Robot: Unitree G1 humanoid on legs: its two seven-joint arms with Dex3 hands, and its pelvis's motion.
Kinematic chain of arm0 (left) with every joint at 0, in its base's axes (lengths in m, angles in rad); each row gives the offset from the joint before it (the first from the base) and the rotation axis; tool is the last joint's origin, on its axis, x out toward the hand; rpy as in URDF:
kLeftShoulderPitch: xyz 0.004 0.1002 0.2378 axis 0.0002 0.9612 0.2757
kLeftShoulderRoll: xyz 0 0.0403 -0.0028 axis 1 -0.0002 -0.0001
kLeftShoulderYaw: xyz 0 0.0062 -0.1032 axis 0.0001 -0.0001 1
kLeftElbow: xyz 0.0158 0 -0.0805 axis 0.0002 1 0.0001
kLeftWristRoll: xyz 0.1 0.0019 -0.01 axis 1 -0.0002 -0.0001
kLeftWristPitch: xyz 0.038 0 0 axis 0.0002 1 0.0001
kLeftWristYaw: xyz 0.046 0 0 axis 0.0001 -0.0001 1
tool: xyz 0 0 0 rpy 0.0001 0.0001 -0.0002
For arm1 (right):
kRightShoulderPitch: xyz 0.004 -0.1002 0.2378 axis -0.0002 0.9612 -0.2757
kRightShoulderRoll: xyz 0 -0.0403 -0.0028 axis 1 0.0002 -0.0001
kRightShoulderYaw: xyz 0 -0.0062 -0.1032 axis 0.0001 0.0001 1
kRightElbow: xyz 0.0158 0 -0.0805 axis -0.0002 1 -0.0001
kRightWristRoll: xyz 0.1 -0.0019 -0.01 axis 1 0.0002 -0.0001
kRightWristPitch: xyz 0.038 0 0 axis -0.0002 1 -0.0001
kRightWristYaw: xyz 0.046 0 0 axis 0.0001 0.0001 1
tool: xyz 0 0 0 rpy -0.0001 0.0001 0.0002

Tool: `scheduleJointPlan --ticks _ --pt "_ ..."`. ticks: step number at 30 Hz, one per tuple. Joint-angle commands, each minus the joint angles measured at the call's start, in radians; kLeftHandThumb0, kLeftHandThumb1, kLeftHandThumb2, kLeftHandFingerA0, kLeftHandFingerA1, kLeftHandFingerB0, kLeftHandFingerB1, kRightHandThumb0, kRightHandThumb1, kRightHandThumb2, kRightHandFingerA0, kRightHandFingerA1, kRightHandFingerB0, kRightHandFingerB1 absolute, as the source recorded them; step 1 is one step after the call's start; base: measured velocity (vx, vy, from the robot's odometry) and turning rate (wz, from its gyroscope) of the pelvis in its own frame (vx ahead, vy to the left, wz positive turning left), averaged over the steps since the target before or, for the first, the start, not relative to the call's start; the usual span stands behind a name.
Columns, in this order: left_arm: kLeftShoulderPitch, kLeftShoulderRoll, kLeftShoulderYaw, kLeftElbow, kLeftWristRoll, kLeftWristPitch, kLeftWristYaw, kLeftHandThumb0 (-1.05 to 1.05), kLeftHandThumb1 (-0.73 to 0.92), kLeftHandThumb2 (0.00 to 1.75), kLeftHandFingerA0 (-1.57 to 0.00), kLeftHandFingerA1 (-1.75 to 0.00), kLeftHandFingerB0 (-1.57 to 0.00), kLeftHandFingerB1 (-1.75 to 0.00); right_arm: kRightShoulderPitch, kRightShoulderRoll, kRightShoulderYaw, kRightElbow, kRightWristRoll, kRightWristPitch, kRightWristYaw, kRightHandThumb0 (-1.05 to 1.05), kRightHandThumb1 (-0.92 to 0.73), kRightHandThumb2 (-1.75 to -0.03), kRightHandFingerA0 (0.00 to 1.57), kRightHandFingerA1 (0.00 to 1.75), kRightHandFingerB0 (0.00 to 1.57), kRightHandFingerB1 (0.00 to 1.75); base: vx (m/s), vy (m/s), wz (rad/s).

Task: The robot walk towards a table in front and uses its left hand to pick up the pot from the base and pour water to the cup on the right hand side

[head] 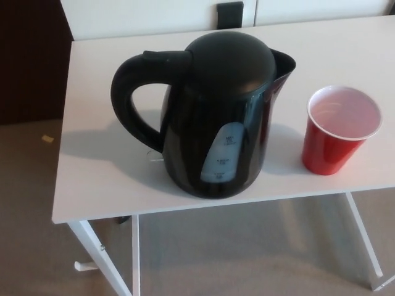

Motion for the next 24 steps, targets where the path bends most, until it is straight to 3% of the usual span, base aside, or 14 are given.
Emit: scheduleJointPlan --ticks 1,3,4,5,7,9,10,14,15,16,17,21,22,24 --pt "0.042 -0.021 0.024 -0.166 -0.011 -0.014 0.05 -0.13 0.44 0.89 -0.4 -0.59 -0.17 -0.49 0.004 -0.02 0.002 0.001 0.0 0.0 0.025 -0.28 -0.38 -0.94 0.28 0.65 0.21 0.57 0.0 0.0 0.0" --pt "0.073 -0.035 0.019 -0.302 -0.014 -0.029 0.039 -0.11 0.44 0.89 -0.39 -0.59 -0.17 -0.49 0.001 -0.022 0.0 0.0 0.001 0.009 0.011 -0.29 -0.54 -0.71 0.29 0.7 0.3 0.5 0.0 0.0 0.0" --pt "0.088 -0.042 0.013 -0.365 -0.007 -0.044 0.035 -0.16 0.59 0.57 -0.46 -0.38 -0.31 -0.33 0.002 -0.026 -0.001 -0.001 0.001 0.013 0.009 -0.29 -0.54 -0.71 0.3 0.7 0.31 0.5 0.0 0.0 0.0" --pt "0.097 -0.046 0.009 -0.402 0.001 -0.052 0.037 -0.16 0.59 0.57 -0.46 -0.38 -0.31 -0.33 0.004 -0.028 -0.001 -0.002 0.0 0.015 0.008 -0.29 -0.54 -0.71 0.3 0.7 0.31 0.5 0.0 0.0 0.0" --pt "0.124 -0.01 -0.04 -0.629 0.04 -0.076 -0.003 -0.32 0.53 0.62 -0.17 -0.36 -0.14 -0.32 -0.003 -0.031 -0.001 0.005 0.0 0.02 0.006 -0.33 -0.46 -0.86 0.32 0.69 0.29 0.56 0.0 0.0 0.0" --pt "0.104 0.009 -0.053 -0.708 0.026 -0.083 -0.036 -0.35 0.51 0.6 -0.15 -0.37 -0.12 -0.32 -0.006 -0.035 0.006 0.007 -0.006 0.009 0.024 -0.28 -0.49 -0.73 0.29 0.68 0.31 0.51 0.0 0.0 0.0" --pt "0.058 0.035 -0.087 -0.774 0.061 -0.117 -0.043 -0.26 0.39 0.89 -0.02 -0.5 0.0 -0.48 -0.009 -0.035 0.01 0.005 -0.009 0.006 0.025 -0.33 -0.39 -0.86 0.29 0.66 0.3 0.58 0.0 0.0 0.0" --pt "-0.054 0.079 -0.159 -0.846 0.093 -0.109 -0.048 -0.32 0.27 0.72 -0.02 -0.46 0.0 -0.41 -0.009 -0.027 0.009 -0.018 -0.001 0.034 -0.003 -0.29 -0.52 -0.67 0.3 0.65 0.32 0.5 0.0 0.0 0.0" --pt "-0.08 0.086 -0.177 -0.855 0.106 -0.105 -0.042 -0.42 0.39 0.59 -0.1 -0.39 -0.07 -0.31 -0.008 -0.026 0.008 -0.023 0.003 0.037 0.0 -0.25 -0.4 -0.95 0.25 0.62 0.23 0.58 0.0 0.0 0.0" --pt "-0.105 0.092 -0.195 -0.867 0.117 -0.097 -0.036 -0.42 0.39 0.59 -0.1 -0.39 -0.07 -0.31 -0.008 -0.025 0.008 -0.027 0.007 0.039 0.007 -0.25 -0.4 -0.95 0.25 0.62 0.23 0.58 0.0 0.0 0.0" --pt "-0.127 0.091 -0.21 -0.879 0.126 -0.083 -0.02 -0.25 0.26 0.81 -0.02 -0.5 0.0 -0.49 -0.008 -0.024 0.01 -0.032 0.003 0.038 -0.002 -0.28 -0.56 -0.69 0.3 0.66 0.33 0.5 0.0 0.0 0.0" --pt "-0.261 0.072 -0.336 -0.869 0.223 -0.042 0.061 -0.27 0.2 0.79 -0.02 -0.49 -0.01 -0.47 -0.001 -0.023 0.015 -0.053 0.002 0.044 -0.001 -0.29 -0.59 -0.68 0.28 0.65 0.33 0.49 0.0 0.0 0.0" --pt "-0.275 0.069 -0.352 -0.861 0.235 -0.04 0.071 -0.48 0.4 0.53 -0.2 -0.31 -0.16 -0.27 -0.002 -0.022 0.015 -0.057 0.003 0.047 -0.004 -0.28 -0.59 -0.69 0.29 0.65 0.31 0.48 0.0 0.0 0.0" --pt "-0.335 0.049 -0.418 -0.808 0.289 -0.052 0.094 -0.5 0.43 0.54 -0.2 -0.3 -0.16 -0.27 -0.01 -0.017 0.007 -0.062 0.013 0.062 -0.013 -0.28 -0.58 -0.69 0.29 0.69 0.34 0.51 0.0 0.0 0.0"
